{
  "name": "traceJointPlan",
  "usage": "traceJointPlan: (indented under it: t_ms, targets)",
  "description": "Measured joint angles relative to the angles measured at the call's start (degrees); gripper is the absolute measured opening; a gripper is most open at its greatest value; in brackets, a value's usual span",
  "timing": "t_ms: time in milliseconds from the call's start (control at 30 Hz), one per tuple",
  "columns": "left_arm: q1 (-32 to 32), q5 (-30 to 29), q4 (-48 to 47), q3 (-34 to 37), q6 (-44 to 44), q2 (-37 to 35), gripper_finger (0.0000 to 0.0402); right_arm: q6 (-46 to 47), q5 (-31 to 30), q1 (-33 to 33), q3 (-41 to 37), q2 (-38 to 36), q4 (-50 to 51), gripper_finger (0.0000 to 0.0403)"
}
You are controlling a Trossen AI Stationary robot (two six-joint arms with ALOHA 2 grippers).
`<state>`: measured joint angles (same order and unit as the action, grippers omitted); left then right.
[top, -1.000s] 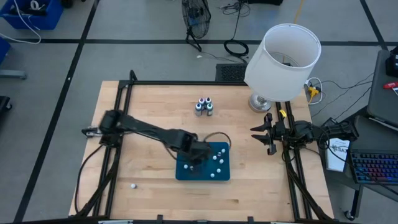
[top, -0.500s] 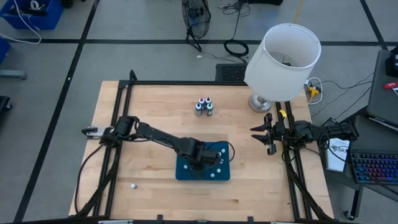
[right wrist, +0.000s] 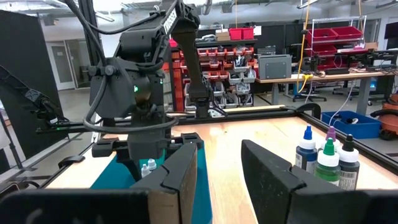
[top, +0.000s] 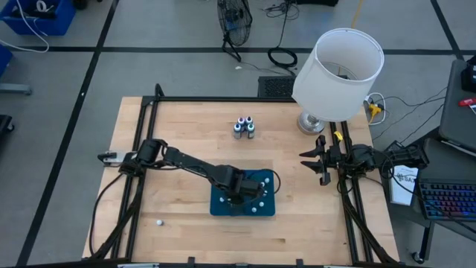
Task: Pick & Place food coloring
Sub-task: Put the purple food coloring bottle into the bin
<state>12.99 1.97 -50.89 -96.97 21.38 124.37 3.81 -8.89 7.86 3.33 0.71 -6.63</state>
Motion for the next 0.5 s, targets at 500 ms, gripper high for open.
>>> traceJointPlan:
  t_ms: [500]
  targets:
    - [4.8, -11.5, -19.6, -2.9, 13.0, -12.3, 0.02, 0.0, 0.0, 0.0, 0.0, 0.1, 0.1, 0.0114]
